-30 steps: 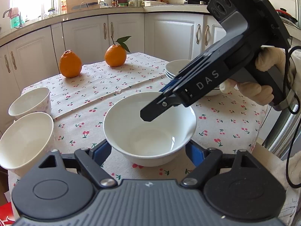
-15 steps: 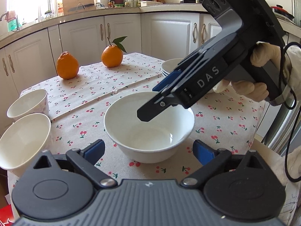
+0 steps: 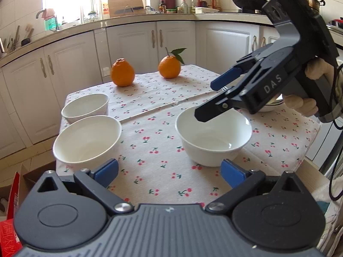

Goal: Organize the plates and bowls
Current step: 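Set the bowl down on the cloth and open the right gripper, then grasp the rim of another white bowl with the right gripper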

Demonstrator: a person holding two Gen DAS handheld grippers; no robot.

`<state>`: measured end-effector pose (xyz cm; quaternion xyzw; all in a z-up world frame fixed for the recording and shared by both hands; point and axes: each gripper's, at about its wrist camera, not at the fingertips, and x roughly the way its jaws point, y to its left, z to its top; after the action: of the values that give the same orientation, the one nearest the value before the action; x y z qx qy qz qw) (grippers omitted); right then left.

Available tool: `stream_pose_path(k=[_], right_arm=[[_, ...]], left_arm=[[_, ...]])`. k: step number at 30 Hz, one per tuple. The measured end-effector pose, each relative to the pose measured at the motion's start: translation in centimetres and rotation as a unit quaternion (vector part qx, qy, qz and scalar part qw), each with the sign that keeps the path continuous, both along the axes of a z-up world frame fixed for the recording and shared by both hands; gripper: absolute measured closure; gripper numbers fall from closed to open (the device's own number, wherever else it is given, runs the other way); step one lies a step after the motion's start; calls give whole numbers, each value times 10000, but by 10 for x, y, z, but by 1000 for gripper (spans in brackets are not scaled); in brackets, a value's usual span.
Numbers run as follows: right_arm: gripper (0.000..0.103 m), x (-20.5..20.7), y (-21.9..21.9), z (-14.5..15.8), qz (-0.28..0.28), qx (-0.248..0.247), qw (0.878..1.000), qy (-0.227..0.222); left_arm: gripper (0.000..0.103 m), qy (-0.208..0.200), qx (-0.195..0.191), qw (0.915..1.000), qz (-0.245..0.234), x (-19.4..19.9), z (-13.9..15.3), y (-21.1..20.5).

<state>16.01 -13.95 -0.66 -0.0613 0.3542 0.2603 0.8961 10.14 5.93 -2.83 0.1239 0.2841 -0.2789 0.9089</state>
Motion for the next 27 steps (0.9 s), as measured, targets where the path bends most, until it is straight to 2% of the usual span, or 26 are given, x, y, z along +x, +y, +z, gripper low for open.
stream_pose_path(k=[11,27], right_arm=[[0,15,47,10,419,-3,9990,-149],[0,40,76,5,403,-133,9991,73]], left_arm=[[2,-243,181,9964,787,25,-3,39],[2,-195,91,9938,1091,49,-7,57]])
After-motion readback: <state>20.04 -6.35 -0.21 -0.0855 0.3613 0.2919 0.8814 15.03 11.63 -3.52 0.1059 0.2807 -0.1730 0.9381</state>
